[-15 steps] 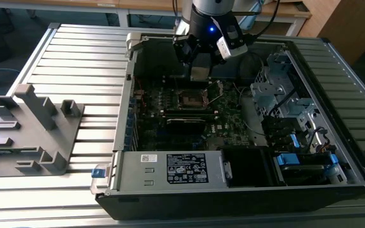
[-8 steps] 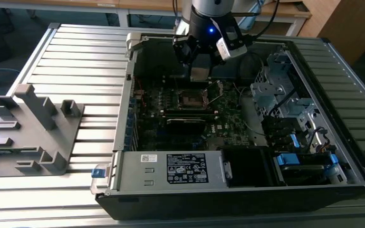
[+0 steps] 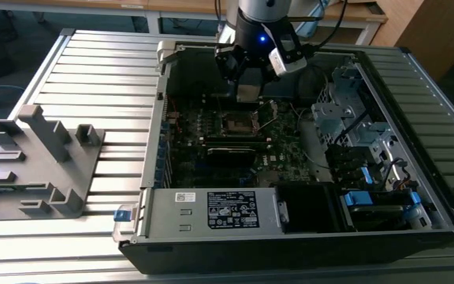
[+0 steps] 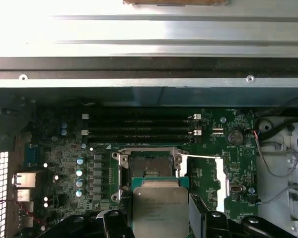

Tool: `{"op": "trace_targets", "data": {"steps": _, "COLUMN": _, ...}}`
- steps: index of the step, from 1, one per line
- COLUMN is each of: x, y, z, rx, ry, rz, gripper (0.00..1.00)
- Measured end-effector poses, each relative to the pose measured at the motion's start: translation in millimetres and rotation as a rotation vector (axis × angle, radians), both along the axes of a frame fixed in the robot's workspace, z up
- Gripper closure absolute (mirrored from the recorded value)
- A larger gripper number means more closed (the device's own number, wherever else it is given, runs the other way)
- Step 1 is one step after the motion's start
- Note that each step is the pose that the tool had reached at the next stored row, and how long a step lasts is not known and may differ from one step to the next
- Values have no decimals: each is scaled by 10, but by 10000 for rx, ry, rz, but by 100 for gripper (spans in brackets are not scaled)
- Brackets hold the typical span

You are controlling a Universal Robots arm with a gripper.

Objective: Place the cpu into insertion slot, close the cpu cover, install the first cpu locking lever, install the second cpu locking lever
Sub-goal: 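Place the cpu into insertion slot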

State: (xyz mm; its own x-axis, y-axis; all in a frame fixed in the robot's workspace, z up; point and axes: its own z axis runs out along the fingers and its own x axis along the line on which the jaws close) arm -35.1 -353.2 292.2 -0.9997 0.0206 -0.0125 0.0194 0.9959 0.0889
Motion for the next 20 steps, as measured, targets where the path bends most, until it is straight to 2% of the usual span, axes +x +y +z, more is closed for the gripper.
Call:
{"op": "trace_targets", "data": {"steps": 8, "x": 0, "y": 0, "z": -84, "rx": -3, "ry": 1, "rz": 0, "gripper": 46}}
{"op": "trace_targets", "data": {"steps": 20, "x": 0, "y": 0, "z": -103, "rx": -4, "ry": 2, "rz": 0, "gripper": 46}}
